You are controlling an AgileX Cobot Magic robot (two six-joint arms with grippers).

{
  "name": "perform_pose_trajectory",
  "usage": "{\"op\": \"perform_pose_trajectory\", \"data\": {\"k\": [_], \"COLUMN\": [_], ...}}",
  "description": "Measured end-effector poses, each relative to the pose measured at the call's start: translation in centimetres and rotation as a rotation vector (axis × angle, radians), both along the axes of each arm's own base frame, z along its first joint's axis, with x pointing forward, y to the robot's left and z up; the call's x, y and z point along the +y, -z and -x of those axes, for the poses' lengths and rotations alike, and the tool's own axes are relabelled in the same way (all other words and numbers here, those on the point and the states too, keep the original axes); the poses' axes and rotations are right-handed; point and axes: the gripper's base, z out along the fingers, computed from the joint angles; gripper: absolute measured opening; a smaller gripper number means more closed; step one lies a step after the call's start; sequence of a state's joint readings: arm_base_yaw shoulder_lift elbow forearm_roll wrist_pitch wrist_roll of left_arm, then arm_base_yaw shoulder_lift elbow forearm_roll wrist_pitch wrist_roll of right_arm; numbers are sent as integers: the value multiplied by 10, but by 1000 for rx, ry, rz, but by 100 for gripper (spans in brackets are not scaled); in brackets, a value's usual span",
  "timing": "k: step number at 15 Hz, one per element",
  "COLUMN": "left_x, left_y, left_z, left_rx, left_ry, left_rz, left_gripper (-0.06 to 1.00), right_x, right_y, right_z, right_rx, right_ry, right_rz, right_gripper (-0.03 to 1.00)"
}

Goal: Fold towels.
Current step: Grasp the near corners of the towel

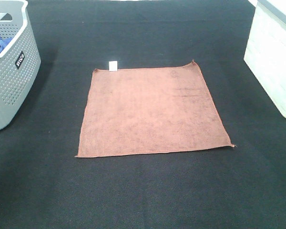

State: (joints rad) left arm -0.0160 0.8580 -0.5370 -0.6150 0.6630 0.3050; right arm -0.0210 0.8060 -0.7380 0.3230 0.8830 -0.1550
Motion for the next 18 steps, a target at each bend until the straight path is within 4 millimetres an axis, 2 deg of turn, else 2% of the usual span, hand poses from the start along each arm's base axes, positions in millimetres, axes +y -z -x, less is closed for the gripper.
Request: {"op": "perform_pose_trajectory", "data": {"k": [1, 2, 3, 4, 6, 8, 12, 13, 14, 15, 18], "left_x": [-6, -10, -10, -12, -18, -20, -44, -50, -51, -51, -52], "left_y": [11, 20, 20, 26, 53, 77, 114, 125, 131, 131, 151], "left_z": [-22, -38, -38, -50, -84, -103, -132, -143, -150, -150, -167], "left_rx": [66, 104, 104, 127, 218, 304, 405, 419, 421, 421, 445], "left_ry": [40, 67, 67, 87, 113, 104, 157, 153, 145, 145, 126], "left_rz": [56, 90, 90, 110, 161, 194, 174, 156, 149, 149, 134], "left_gripper": [69, 69, 69, 69, 69, 69, 69, 69, 69, 69, 69], "right_x": [0, -1, -1, -1, 0, 4, 13, 14, 14, 14, 13], "right_y": [1, 7, 7, 14, 37, 60, 102, 116, 124, 124, 156], "right_z": [-16, -41, -41, -58, -93, -115, -153, -168, -178, -178, -206], "right_rx": [39, 103, 103, 151, 263, 340, 406, 429, 442, 442, 492], "right_ry": [-6, -9, -9, -8, -10, -44, -90, -99, -107, -107, -111], "right_rz": [6, 6, 6, 4, -22, -72, -179, -188, -186, -186, -180], "right_gripper": [74, 73, 73, 73, 73, 73, 73, 73, 73, 73, 73]}}
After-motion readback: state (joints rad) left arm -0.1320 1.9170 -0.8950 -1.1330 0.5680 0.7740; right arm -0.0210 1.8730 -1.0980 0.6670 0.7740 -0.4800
